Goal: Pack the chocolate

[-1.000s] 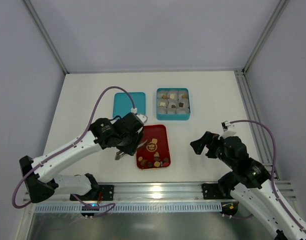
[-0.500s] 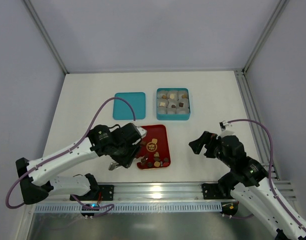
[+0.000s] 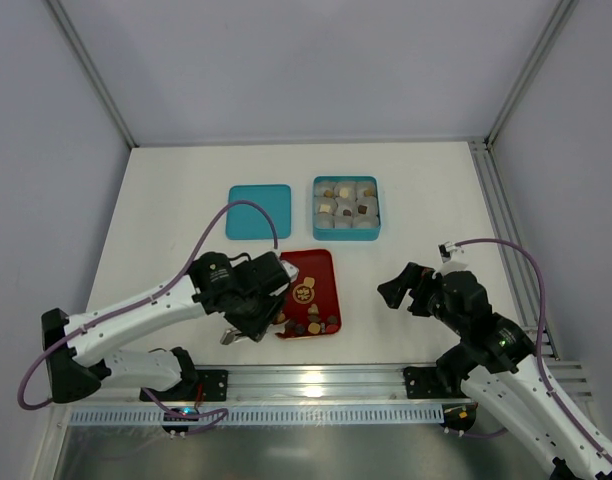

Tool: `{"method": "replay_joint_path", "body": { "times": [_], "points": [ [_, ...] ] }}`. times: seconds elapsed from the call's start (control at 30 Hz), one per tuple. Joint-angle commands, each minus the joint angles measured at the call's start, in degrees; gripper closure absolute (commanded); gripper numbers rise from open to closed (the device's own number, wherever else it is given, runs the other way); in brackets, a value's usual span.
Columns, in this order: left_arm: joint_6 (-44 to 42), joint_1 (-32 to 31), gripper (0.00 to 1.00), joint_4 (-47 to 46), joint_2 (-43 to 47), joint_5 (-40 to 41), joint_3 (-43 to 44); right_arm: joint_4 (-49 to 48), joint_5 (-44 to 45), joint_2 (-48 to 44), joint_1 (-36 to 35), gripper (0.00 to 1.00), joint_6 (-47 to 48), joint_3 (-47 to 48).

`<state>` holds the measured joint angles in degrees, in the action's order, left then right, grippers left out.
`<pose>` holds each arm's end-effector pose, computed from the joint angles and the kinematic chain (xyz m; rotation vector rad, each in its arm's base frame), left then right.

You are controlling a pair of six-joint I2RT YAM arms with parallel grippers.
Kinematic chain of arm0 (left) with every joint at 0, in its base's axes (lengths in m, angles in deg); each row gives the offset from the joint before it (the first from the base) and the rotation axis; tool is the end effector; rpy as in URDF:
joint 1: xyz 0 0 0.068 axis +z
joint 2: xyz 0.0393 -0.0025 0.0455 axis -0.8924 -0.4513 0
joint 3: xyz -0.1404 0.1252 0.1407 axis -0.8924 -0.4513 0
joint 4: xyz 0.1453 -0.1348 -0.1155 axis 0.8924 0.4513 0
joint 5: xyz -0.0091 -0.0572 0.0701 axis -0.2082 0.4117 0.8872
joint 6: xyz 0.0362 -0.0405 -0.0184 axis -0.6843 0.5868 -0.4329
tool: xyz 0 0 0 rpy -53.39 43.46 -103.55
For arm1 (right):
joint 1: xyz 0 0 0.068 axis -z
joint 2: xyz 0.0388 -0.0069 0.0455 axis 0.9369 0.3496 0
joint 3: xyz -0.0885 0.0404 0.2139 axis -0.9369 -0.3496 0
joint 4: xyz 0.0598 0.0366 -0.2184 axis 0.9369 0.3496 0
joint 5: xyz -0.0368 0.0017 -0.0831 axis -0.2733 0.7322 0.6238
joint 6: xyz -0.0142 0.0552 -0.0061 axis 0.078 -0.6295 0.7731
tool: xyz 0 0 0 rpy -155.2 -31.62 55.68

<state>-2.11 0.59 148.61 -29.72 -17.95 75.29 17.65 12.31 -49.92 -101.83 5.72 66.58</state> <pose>0.0838 -0.1580 0.2635 0.8641 2.7976 -0.2224 0.0968 0.0581 0.2273 0.1682 2.1560 0.6717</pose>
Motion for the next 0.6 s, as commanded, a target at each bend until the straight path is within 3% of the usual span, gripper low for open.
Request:
{"method": "replay_joint_path", "body": {
  "times": [0.0,0.57],
  "points": [
    [0.16,-0.34,0.57,-0.68,-0.22,-0.79,-0.12,-2.28,0.27,-0.11,-0.23,0.0,-0.13,-0.14],
    [0.16,-0.87,0.6,-0.94,-1.19,-0.35,0.67,-2.28,0.27,-0.38,-0.23,0.0,-0.22,-0.58]
  ]
}}
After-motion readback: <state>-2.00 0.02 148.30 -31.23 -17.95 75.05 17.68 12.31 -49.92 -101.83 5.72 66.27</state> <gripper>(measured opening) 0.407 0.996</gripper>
